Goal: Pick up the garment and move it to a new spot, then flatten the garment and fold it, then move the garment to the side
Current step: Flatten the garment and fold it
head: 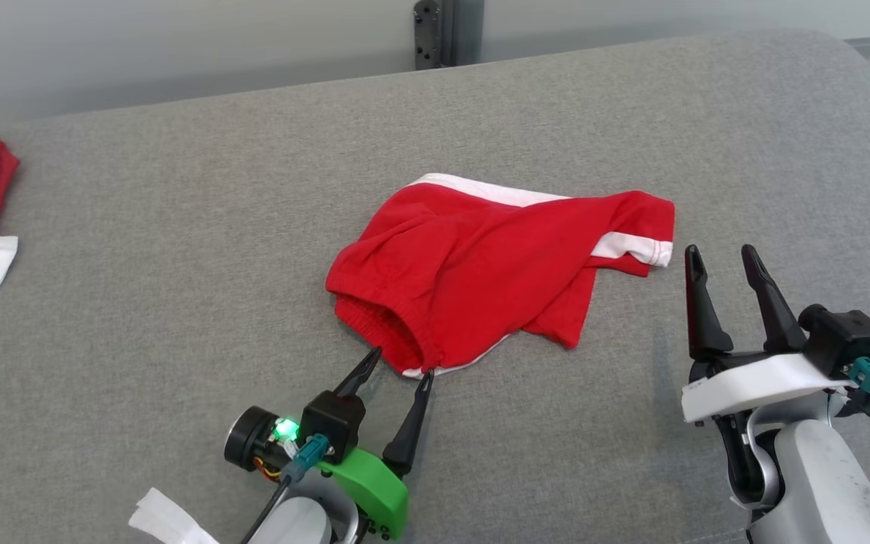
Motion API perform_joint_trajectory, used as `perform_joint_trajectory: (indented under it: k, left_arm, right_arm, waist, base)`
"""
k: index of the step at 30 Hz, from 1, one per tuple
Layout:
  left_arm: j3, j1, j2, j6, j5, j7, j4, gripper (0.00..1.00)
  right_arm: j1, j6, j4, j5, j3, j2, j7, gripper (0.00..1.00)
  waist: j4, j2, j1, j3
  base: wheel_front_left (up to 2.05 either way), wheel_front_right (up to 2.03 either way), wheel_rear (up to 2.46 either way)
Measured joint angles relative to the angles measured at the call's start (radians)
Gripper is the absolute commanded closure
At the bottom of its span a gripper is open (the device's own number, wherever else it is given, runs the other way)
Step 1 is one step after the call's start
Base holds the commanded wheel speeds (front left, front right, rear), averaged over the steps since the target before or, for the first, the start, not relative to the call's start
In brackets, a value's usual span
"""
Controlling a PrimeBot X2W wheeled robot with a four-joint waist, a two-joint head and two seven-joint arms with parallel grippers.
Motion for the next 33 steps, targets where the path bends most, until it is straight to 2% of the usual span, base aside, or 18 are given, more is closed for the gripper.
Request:
perform_joint_trajectory:
  k: [8, 9, 10, 11, 12, 17, 28, 33]
  left_arm:
    - [-0.033, -0.039, -0.001, 0.003, -0.023, 0.000, 0.063, 0.00]
    - [-0.034, -0.044, -0.001, 0.006, -0.030, 0.000, 0.071, 0.07]
    - [-0.035, -0.048, 0.000, 0.010, -0.036, 0.000, 0.078, 0.46]
    - [-0.038, -0.051, 0.000, 0.010, -0.039, 0.000, 0.082, 0.66]
    - [-0.040, -0.053, 0.000, 0.010, -0.042, 0.000, 0.081, 0.98]
    - [-0.044, -0.064, -0.001, 0.011, -0.049, 0.000, 0.019, 1.00]
    - [0.020, 0.030, 0.005, 0.009, -0.034, 0.000, -0.334, 1.00]
    - [0.065, 0.017, 0.028, 0.012, -0.034, 0.000, -0.353, 1.00]
  right_arm:
    - [0.013, 0.000, -0.106, -0.033, -0.024, 0.017, 0.000, 0.00]
    - [0.013, 0.000, -0.111, -0.033, -0.021, 0.018, 0.000, 0.00]
    - [0.013, 0.000, -0.117, -0.034, -0.020, 0.018, 0.000, 0.00]
    - [0.014, 0.000, -0.123, -0.033, -0.017, 0.018, 0.000, 0.00]
    - [0.014, 0.000, -0.130, -0.031, -0.016, 0.018, 0.000, 0.00]
    - [0.021, 0.000, -0.147, -0.023, -0.024, 0.019, 0.000, 0.00]
    - [0.037, 0.000, -0.158, -0.021, -0.065, 0.020, 0.000, 0.00]
    - [0.037, 0.000, -0.159, -0.014, -0.058, 0.020, 0.000, 0.00]
  waist:
    - [-0.071, 0.0000, 0.0000, 0.024]
    - [-0.077, 0.0000, 0.0000, 0.027]
    - [-0.083, 0.0000, 0.0000, 0.030]
    - [-0.087, 0.0000, 0.0000, 0.033]
    - [-0.091, 0.0000, 0.0000, 0.035]
    - [-0.088, 0.0000, 0.0000, 0.039]
    - [-0.033, 0.0000, 0.0000, 0.015]
    - [-0.029, 0.0000, 0.0000, 0.006]
  base:
    - [0.00, 0.00, 0.00]
    - [0.00, 0.00, 0.00]
    - [0.00, 0.00, 0.00]
    - [0.00, 0.00, 0.00]
    - [0.00, 0.00, 0.00]
    - [0.00, 0.00, 0.00]
    - [0.00, 0.00, 0.00]
    - [0.00, 0.00, 0.00]
